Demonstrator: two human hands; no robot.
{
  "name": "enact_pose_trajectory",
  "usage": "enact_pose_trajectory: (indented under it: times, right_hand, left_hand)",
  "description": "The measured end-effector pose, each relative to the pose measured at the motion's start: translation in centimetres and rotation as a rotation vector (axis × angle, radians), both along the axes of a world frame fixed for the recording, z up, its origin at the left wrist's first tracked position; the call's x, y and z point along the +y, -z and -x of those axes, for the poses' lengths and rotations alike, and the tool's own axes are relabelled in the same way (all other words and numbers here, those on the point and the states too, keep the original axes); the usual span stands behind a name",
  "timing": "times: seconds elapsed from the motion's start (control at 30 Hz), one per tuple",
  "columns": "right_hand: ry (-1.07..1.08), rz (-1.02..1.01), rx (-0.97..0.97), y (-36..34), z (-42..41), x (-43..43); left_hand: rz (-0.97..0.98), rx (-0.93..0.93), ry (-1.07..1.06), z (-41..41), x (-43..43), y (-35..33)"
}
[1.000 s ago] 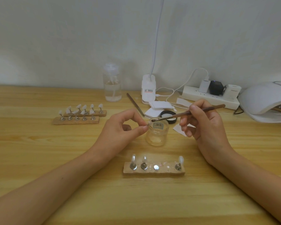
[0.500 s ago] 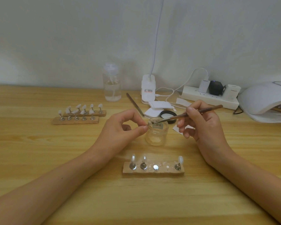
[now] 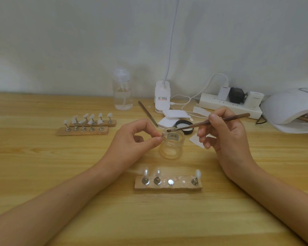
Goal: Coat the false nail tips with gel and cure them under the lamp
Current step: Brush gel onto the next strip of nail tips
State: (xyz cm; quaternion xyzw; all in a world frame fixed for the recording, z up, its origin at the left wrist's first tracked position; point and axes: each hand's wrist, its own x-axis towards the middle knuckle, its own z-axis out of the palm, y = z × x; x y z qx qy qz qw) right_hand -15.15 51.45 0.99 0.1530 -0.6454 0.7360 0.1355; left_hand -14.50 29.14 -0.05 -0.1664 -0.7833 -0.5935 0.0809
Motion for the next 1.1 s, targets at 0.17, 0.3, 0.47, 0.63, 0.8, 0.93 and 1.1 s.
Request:
enact_pose_trajectory:
  times: [0.17, 0.3, 0.47, 0.63, 0.8, 0.93, 1.1]
  right_hand:
    - [-0.048, -0.036, 0.008, 0.1, -0.1, -0.1]
    - [0.003, -0.06, -0.024, 0.2, 0.1, 0.1]
    - [0.04, -0.053, -0.026, 0.3, 0.1, 0.3]
    - [0.102, 0.025, -0.086, 0.0, 0.1, 0.6]
    - [0.103, 0.06, -0.122, -0.1, 0.0, 0.6]
    - [0.1, 0.064, -0.127, -0.1, 0.0, 0.6]
    - [0.093, 0.063, -0.132, 0.0, 0.1, 0.6]
  left_hand:
    - [0.002, 0.005, 0.002, -0.1, -0.1, 0.0]
    - [0.014, 0.004, -0.004, 0.0, -0.1, 0.0]
    - [0.028, -0.002, -0.006, -0.1, -0.1, 0.1]
    - [-0.093, 0.028, -0.079, -0.6, -0.4, -0.8]
    - [-0.163, 0.121, -0.04, -2.0, -0.5, -3.6]
    - [0.042, 0.106, 0.099, -3.6, 0.2, -4.2]
    - [0.339, 0.092, 0.177, -5.3, 0.4, -2.3]
